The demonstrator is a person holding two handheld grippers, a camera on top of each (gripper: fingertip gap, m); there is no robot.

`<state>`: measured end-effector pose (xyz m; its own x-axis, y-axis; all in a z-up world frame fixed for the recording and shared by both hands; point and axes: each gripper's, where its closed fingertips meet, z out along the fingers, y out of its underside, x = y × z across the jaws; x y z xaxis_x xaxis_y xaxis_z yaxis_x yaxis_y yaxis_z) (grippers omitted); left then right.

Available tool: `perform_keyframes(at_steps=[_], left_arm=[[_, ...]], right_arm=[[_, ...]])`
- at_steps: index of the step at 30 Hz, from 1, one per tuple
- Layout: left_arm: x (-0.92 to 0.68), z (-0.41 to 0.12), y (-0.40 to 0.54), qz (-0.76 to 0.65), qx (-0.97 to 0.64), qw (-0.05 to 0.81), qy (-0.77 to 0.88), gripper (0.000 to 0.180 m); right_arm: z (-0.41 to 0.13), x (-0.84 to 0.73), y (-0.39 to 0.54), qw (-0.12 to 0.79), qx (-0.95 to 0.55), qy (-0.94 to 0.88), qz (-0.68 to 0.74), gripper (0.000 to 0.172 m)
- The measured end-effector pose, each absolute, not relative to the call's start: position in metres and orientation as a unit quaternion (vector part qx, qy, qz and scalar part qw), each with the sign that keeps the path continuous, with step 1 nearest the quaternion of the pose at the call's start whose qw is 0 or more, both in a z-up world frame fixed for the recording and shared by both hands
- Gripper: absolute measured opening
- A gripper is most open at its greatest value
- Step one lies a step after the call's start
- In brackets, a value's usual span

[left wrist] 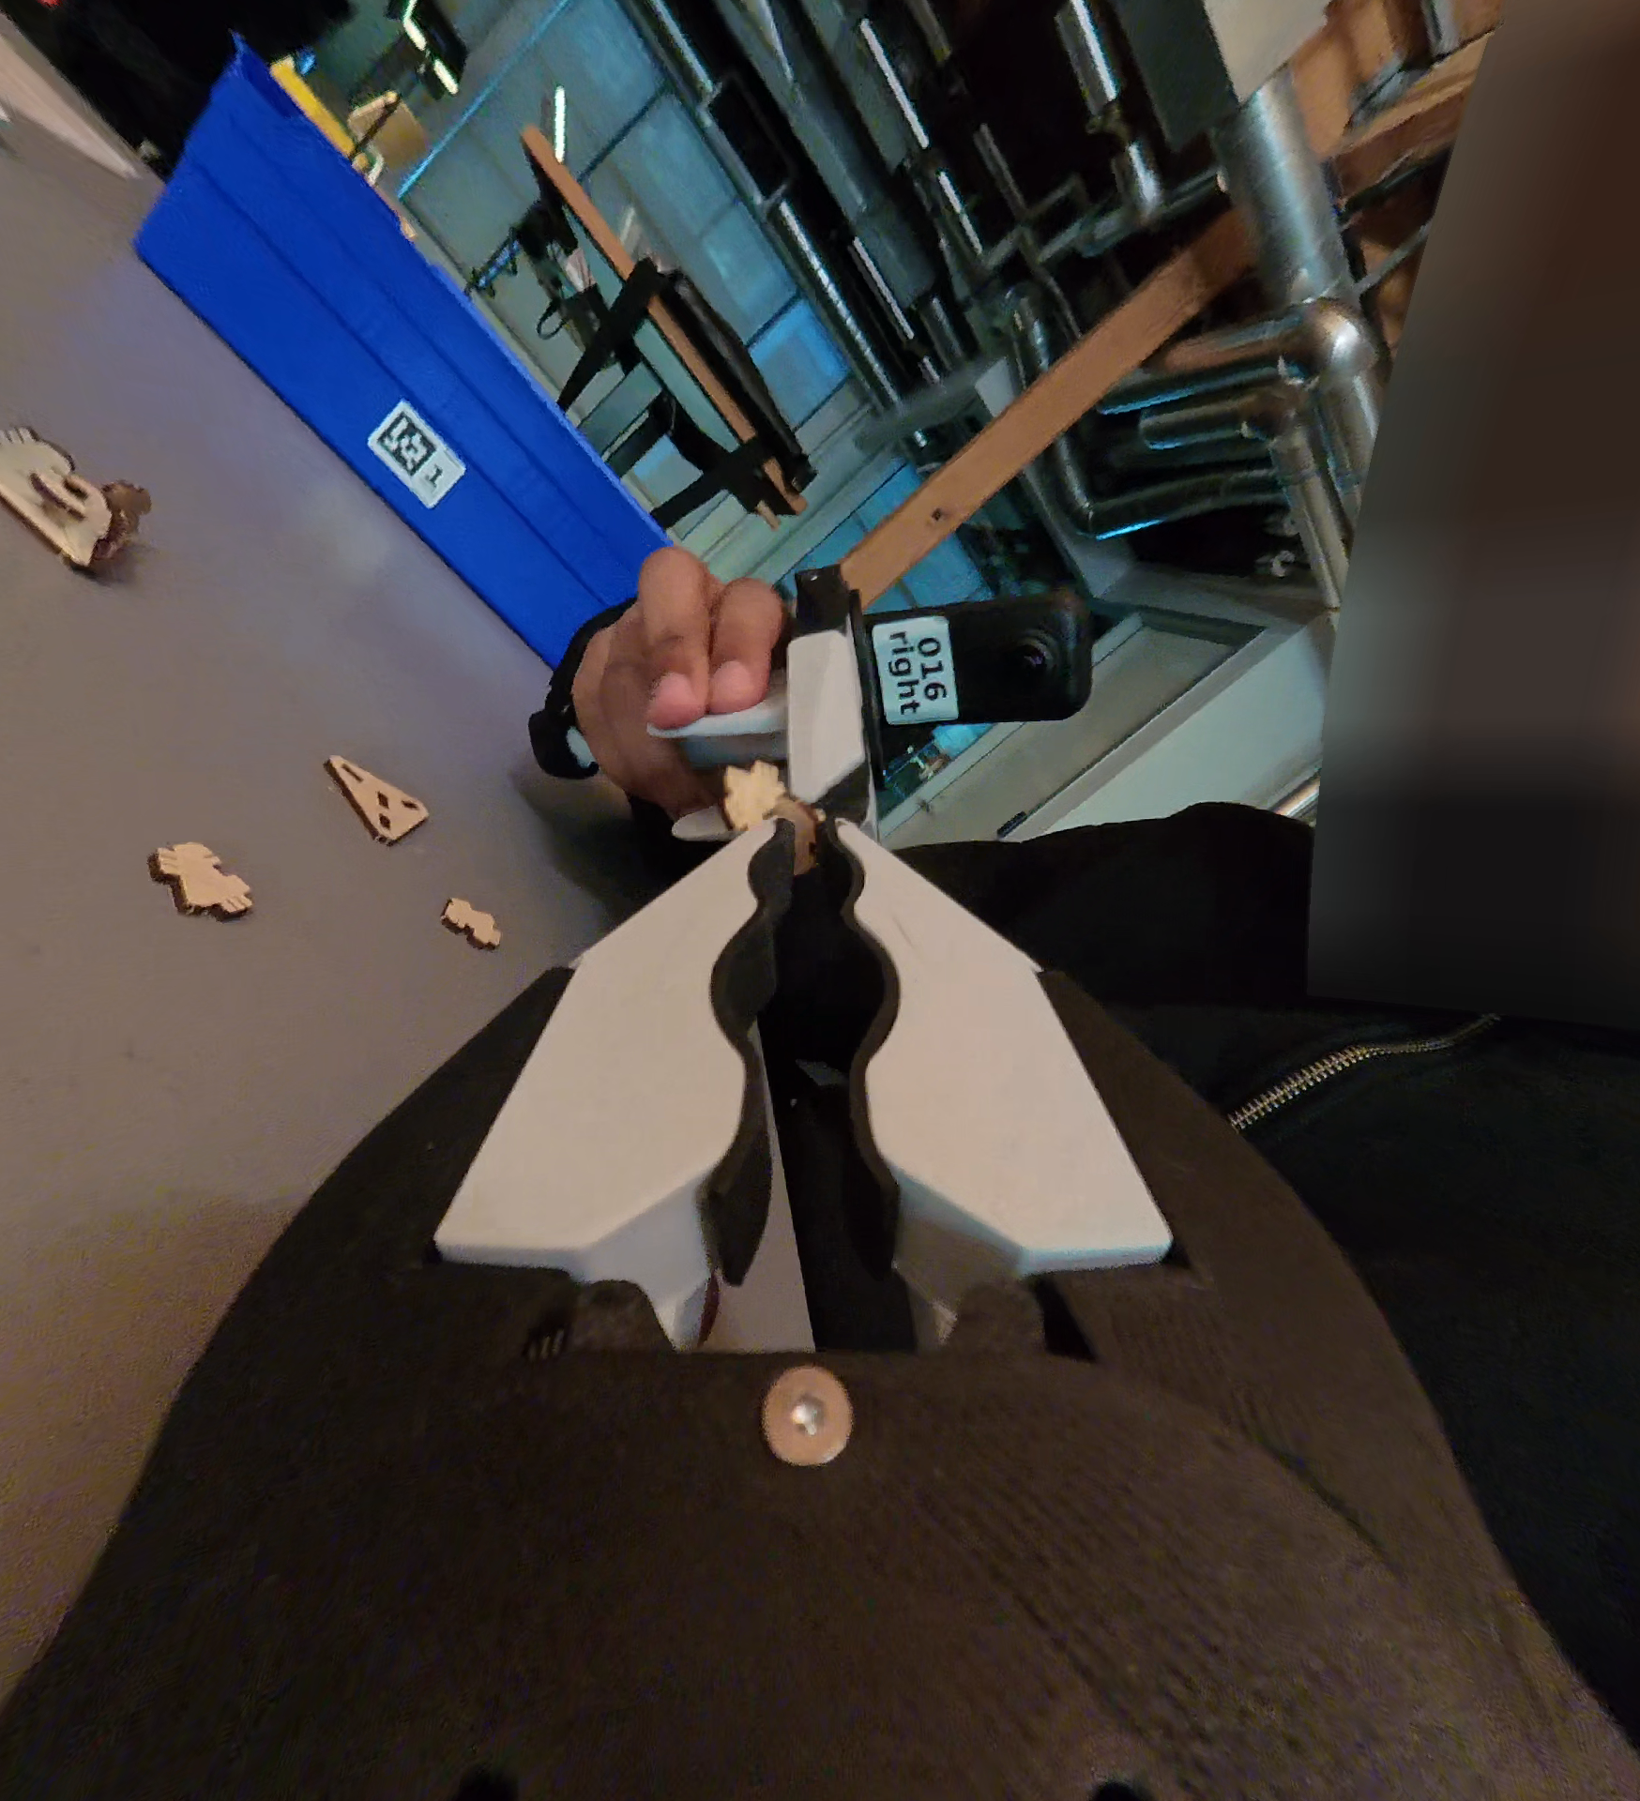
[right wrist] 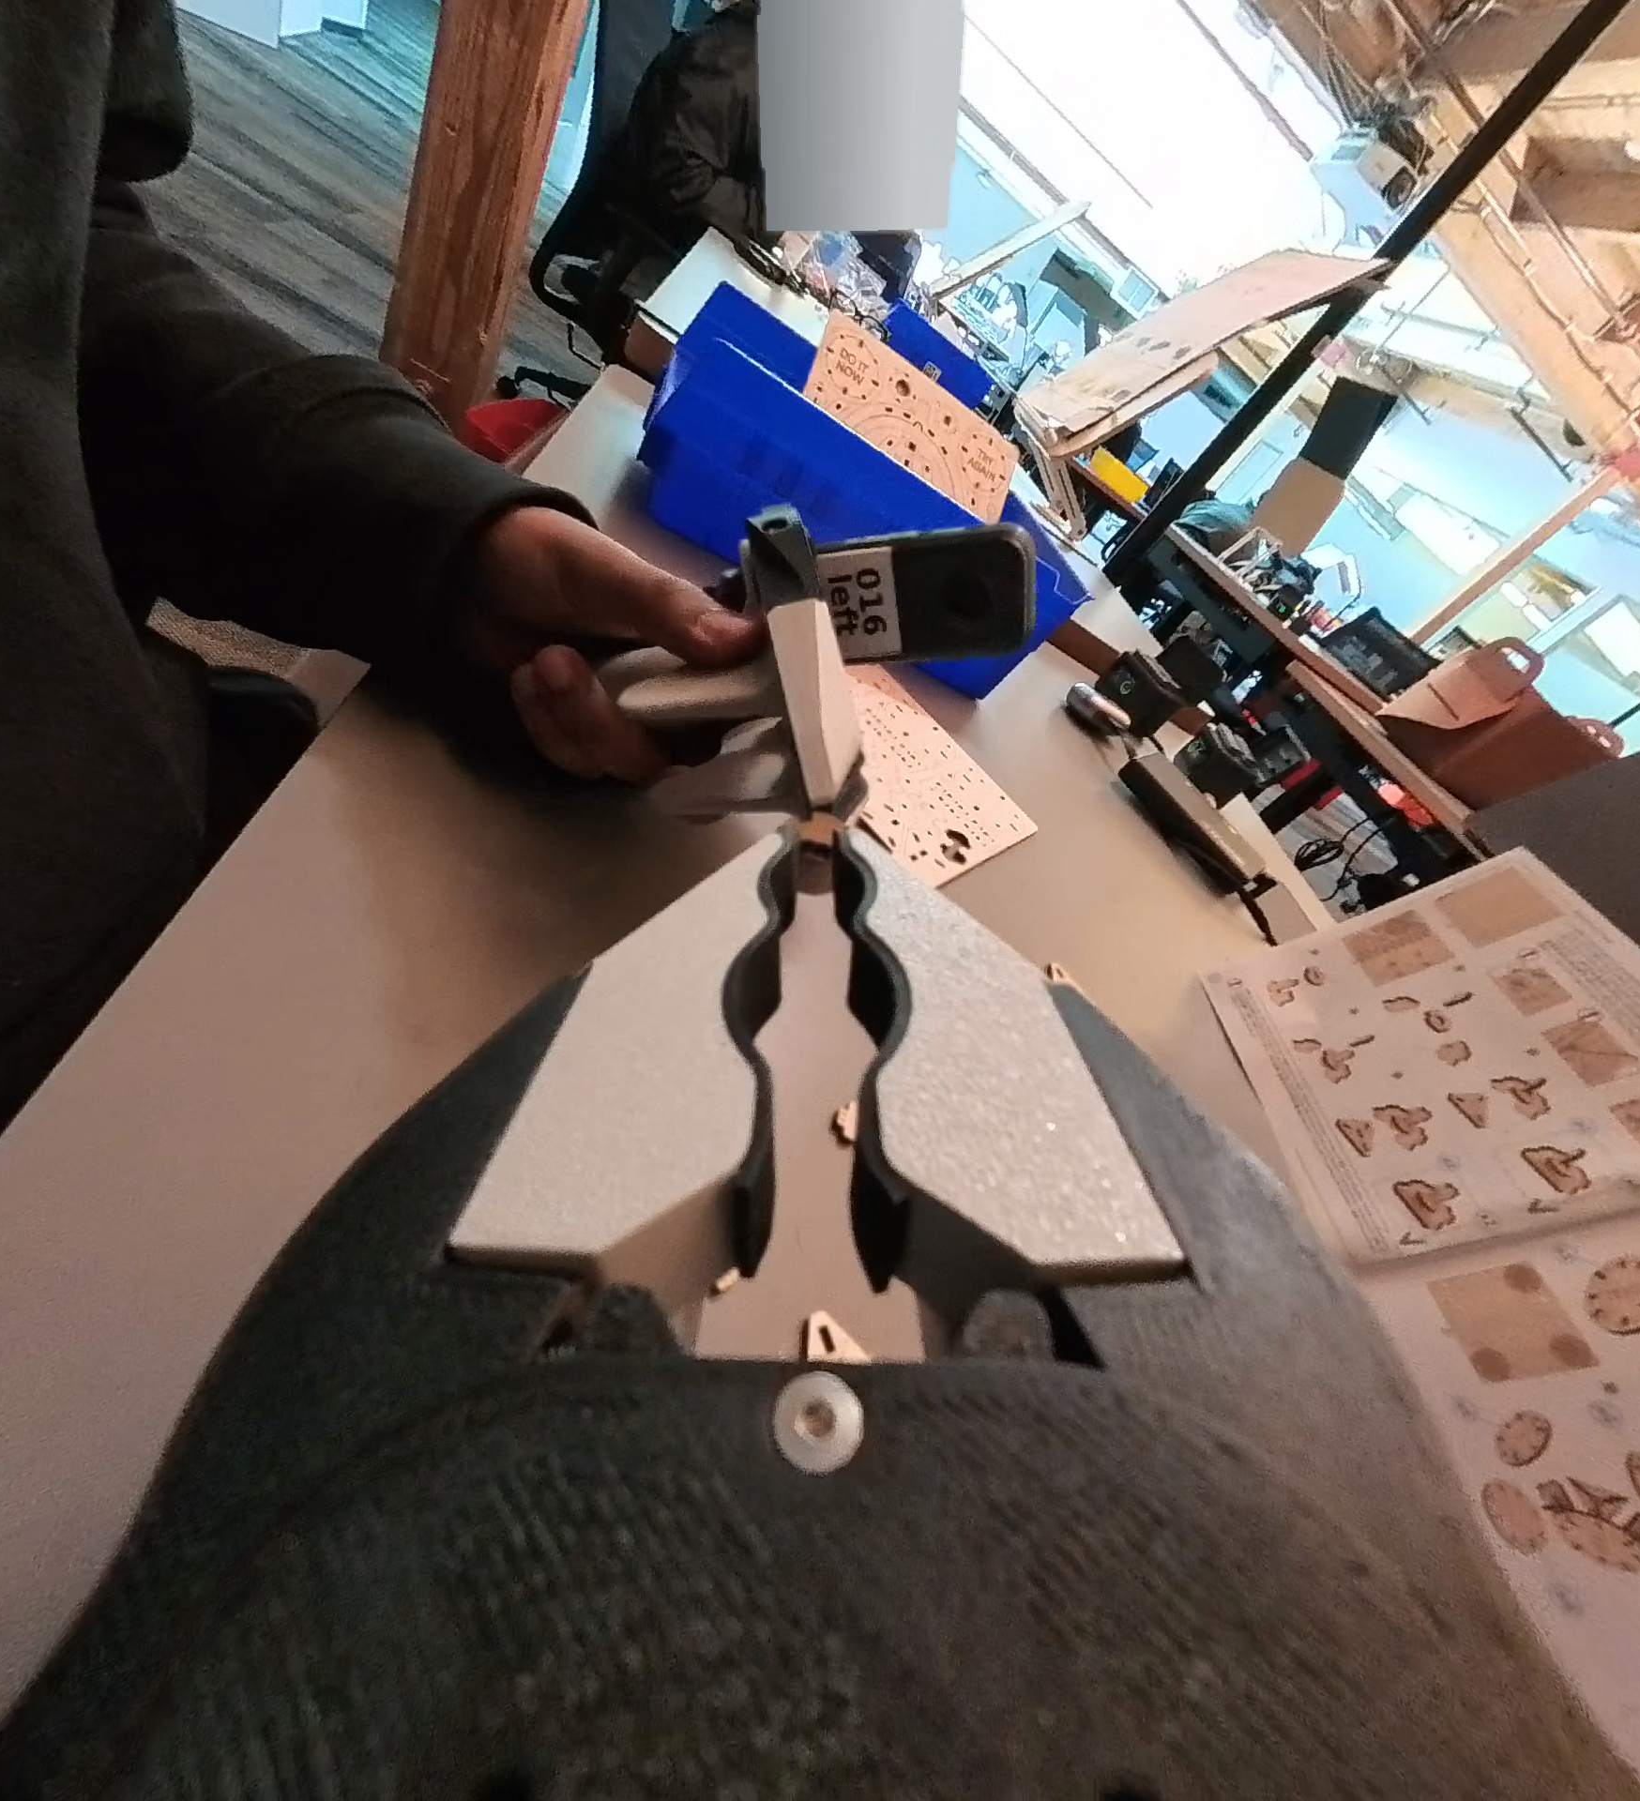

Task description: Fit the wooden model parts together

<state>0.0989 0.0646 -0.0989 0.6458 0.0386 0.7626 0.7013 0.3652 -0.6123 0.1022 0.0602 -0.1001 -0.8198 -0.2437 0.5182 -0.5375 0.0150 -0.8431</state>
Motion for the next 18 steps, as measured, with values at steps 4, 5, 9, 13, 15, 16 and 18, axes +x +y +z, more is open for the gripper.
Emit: perform_keyframes(at_steps=[4,5,9,13,15,16,18], left_arm=[[0.099,-0.097,0.063,-0.233,-0.509,0.748,-0.355,0.000],[0.099,-0.097,0.063,-0.233,-0.508,0.749,-0.355,0.000],[0.092,-0.095,0.055,-0.234,-0.481,0.759,-0.372,0.012],[0.097,-0.098,0.063,-0.278,-0.485,0.742,-0.369,0.036],[0.104,-0.095,0.068,-0.310,-0.482,0.741,-0.350,0.034],[0.107,-0.092,0.070,-0.324,-0.477,0.743,-0.340,0.031],[0.110,-0.086,0.068,-0.338,-0.465,0.752,-0.324,0.020]], right_arm=[[-0.100,0.100,0.061,0.119,0.276,-0.702,0.645,0.005],[-0.099,0.099,0.060,0.122,0.276,-0.702,0.646,0.005],[-0.094,0.100,0.061,0.121,0.270,-0.695,0.655,0.005],[-0.085,0.105,0.063,0.104,0.269,-0.678,0.676,0.004],[-0.081,0.110,0.065,0.087,0.270,-0.671,0.685,0.004],[-0.081,0.111,0.065,0.080,0.270,-0.669,0.687,0.005],[-0.081,0.112,0.066,0.072,0.271,-0.671,0.687,0.004]])
